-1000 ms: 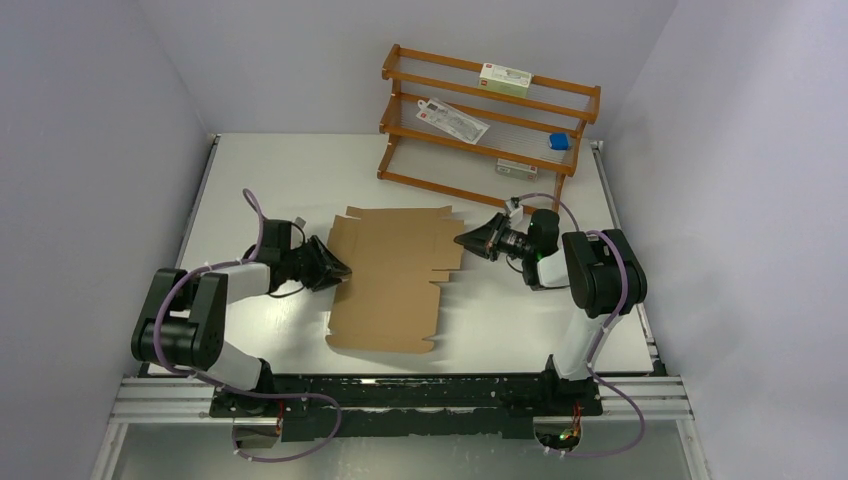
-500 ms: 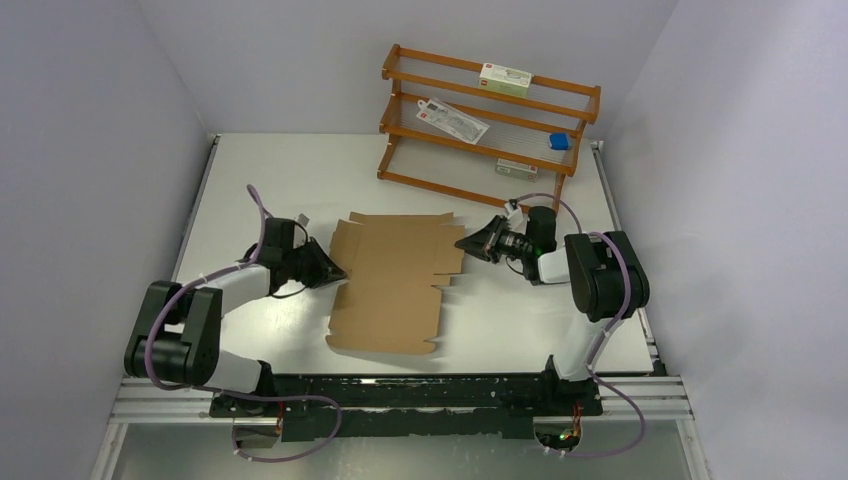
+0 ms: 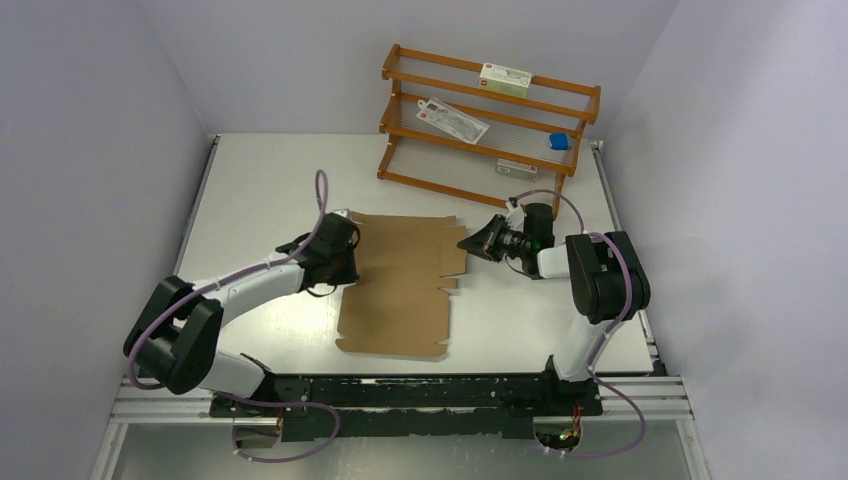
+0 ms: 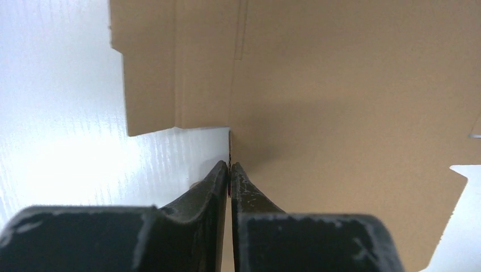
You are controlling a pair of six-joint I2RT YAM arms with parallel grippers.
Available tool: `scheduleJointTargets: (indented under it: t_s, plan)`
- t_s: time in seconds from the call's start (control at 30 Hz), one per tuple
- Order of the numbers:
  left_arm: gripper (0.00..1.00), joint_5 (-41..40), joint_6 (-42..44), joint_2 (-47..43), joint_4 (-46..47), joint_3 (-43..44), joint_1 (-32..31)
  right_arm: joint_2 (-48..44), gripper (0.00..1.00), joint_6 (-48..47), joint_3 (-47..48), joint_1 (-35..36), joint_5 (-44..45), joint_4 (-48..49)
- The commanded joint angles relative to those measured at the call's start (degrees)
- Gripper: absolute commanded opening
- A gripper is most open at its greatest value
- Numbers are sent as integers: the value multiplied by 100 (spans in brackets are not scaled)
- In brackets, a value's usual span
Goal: Fold the paper box
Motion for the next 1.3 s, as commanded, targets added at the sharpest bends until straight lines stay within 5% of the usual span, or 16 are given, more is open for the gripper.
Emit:
scheduleJointTargets:
  t_s: [0.0,0.27,0.57,0.9,1.27]
  plan:
    - [13,-1155,36,260,-435,507,-626,-48,0,-164,121,121,22,-129]
    - [16,-1950,-32,1006,-990,1035,-1396,-12,0,-234,153,153,71,-197]
    - [27,-1839,151,859,-1257,1420,-1309,-22,0,-311,174,150,59,-265]
    - [48,-134,889,10,-1130,1506,331,38,1,-320,170,152,-18,-216]
    - [52,2037,1268,600,-822,1573,2146,114,2,-281,179,154,-145,-112]
